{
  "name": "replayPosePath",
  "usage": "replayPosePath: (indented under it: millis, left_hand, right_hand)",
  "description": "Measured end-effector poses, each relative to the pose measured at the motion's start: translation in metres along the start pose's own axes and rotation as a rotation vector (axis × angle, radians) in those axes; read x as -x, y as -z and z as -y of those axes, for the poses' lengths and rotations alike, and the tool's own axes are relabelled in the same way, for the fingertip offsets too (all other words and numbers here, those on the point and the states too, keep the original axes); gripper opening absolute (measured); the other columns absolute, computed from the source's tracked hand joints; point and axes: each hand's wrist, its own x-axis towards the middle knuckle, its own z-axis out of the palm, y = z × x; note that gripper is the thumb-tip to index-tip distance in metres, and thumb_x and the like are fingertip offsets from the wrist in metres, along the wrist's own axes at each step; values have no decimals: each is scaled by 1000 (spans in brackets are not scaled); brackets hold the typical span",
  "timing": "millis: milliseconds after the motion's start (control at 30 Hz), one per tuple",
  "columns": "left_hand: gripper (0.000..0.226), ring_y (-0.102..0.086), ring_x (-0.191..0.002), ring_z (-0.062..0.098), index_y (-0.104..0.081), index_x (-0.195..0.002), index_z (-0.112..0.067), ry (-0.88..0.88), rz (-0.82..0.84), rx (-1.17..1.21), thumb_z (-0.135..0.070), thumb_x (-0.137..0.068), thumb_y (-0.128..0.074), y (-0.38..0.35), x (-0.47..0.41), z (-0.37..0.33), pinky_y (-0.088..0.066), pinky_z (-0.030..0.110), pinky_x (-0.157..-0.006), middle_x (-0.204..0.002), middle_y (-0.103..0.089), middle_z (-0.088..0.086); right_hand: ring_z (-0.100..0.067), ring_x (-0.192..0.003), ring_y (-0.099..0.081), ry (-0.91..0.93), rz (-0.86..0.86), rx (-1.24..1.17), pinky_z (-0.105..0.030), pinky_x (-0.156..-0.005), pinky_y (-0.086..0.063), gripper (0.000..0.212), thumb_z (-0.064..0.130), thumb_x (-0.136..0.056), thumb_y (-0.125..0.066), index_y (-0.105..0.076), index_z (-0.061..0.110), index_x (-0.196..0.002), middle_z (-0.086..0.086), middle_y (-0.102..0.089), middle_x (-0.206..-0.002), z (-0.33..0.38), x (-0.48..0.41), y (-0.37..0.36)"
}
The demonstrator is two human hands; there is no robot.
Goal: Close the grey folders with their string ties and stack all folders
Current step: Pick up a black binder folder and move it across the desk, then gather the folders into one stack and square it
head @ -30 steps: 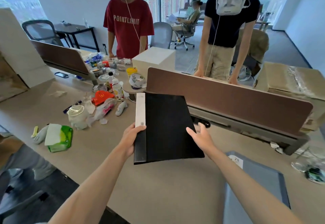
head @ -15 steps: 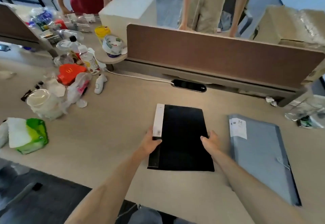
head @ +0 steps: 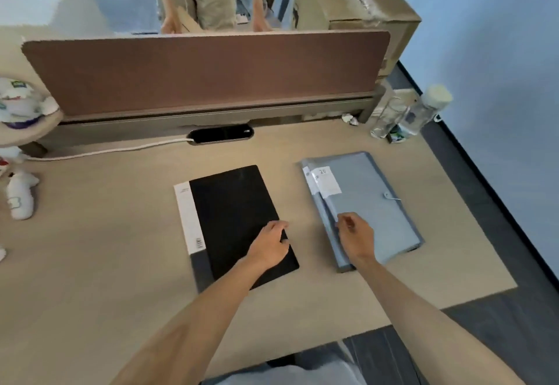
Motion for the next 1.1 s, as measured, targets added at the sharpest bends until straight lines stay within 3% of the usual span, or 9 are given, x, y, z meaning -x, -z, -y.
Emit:
replayPosePath:
  millis: [233,400,467,567,633,733,867,967,1100]
  left_hand:
    - [51,-48,-125,21,-35,-144,-18,167,94,231,-27,-95,-46,-46,-48,-76,-38,27,-100,-147,-40,3]
    - [99,-42,-134,24,-21,-147,-14,372,-42,531,-52,-68,-67,-75,-81,-117,-38,37,-110,-152,-33,6]
    - [105,-31,-141,25,-11,-150,-9,437,-111,549,-44,-74,-74,-80,-89,-133,-35,36,-111,-156,-22,9]
    - [84,-40,-134,23,-25,-145,-10,532,-164,621,-31,-81,-74,-89,-101,-145,-41,30,-99,-151,-32,9]
    - [47,-56,-109,18,-48,-120,-16,526,-157,774,-23,-82,-74,-93,-103,-152,-45,26,-85,-130,-55,4]
    - [32,-65,-83,17,-63,-101,-15,492,-220,891,-15,-74,-79,-104,-110,-156,-50,22,-62,-114,-70,9]
    - [29,-71,-88,29,-65,-85,-13,510,-286,958,-16,-61,-82,-95,-108,-165,-58,43,-81,-101,-74,13]
    - [32,-69,-78,27,-66,-97,-7,421,-342,971,-13,-68,-76,-73,-94,-165,-59,35,-72,-88,-72,10]
    - [33,-66,-79,24,-62,-105,-11,331,-352,1028,-11,-73,-69,-30,-55,-144,-55,34,-72,-89,-69,9]
  right_hand:
    - [-22,-95,-60,-23,-44,-92,-29,-82,-42,19,20,-93,-48,-65,15,-101,-7,-67,-105,-42,-72,60]
    - [-36,-132,-35,-42,66,321,-44,-109,-30,57,43,-85,-61,-48,17,-134,-17,-40,-142,-86,-144,97]
    - [-37,-136,-28,-45,129,381,-43,-113,-22,67,53,-82,-62,-41,21,-138,-17,-36,-145,-96,-159,110]
    - [-36,-133,-26,-30,192,374,-42,-112,-24,74,60,-78,-62,-38,23,-137,-14,-34,-143,-106,-167,117]
    - [-36,-131,-30,-22,176,377,-43,-111,-27,86,66,-73,-61,-34,19,-140,-14,-34,-141,-109,-167,112]
    - [-37,-130,-36,-47,249,384,-45,-110,-32,99,73,-72,-56,-26,16,-147,-11,-29,-142,-107,-164,107]
    - [-34,-125,-45,-60,248,289,-45,-105,-40,89,74,-71,-56,-41,16,-137,-9,-38,-134,-104,-165,115]
    - [-31,-122,-46,-14,158,159,-44,-104,-40,79,72,-74,-56,-48,15,-129,-10,-47,-128,-95,-173,120]
    - [-21,-114,-58,-41,410,-301,-39,-100,-46,66,61,-78,-64,-52,18,-126,-3,-61,-125,-56,-158,102]
